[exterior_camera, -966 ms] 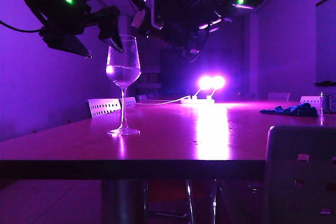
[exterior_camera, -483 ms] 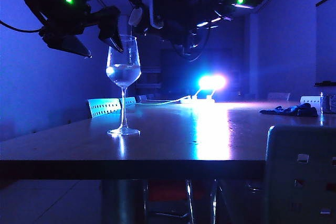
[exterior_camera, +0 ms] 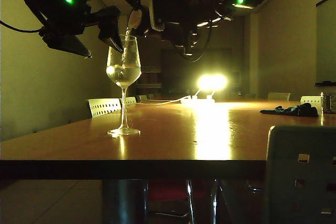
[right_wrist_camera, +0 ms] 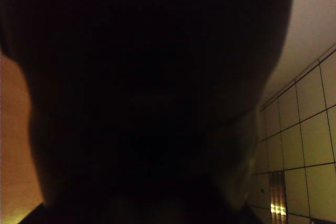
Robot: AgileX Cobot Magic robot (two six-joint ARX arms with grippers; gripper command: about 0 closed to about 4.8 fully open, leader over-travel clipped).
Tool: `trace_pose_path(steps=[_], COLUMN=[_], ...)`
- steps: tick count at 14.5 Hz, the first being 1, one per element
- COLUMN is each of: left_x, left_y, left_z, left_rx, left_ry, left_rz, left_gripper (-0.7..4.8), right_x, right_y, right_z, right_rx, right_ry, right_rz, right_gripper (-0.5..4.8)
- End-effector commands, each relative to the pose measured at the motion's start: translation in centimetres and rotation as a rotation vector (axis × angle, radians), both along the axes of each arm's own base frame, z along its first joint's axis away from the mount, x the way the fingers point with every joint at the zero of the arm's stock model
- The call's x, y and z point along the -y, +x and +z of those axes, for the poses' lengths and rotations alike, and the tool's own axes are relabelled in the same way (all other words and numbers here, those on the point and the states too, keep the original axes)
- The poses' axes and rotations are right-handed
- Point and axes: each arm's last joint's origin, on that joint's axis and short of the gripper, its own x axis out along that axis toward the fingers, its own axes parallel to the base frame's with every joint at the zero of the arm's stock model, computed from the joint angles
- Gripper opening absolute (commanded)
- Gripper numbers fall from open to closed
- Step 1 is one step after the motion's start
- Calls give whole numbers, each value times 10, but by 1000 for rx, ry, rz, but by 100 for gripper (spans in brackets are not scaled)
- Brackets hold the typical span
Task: Pick up the black thermos cup, pour some water from it into the stemmed glass, and then put the thermos cup back on the table.
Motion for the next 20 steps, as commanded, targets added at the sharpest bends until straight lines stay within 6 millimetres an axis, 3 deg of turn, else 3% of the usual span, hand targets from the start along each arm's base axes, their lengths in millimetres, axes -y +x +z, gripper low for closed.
trace_pose_path(steps=[1, 5, 9, 12, 20], left_x=[1, 0, 0, 0, 0], left_y=[0, 0, 0, 0, 0], left_z=[4, 4, 3, 3, 3], left_rx=[20, 18, 13, 13, 14], left_ry=[-5, -4, -3, -2, 0], left_rz=[1, 1, 1, 1, 7], left_gripper=[479, 479, 479, 479, 479], right_x=[2, 6, 5, 1, 0], right_y=[-5, -3, 2, 13, 13], right_z=[28, 38, 31, 36, 38], right_rx=[125, 148, 143, 155, 167], right_ry=[48, 55, 43, 43, 32], right_rz=[6, 7, 20, 20, 42], right_gripper=[76, 76, 76, 76, 76])
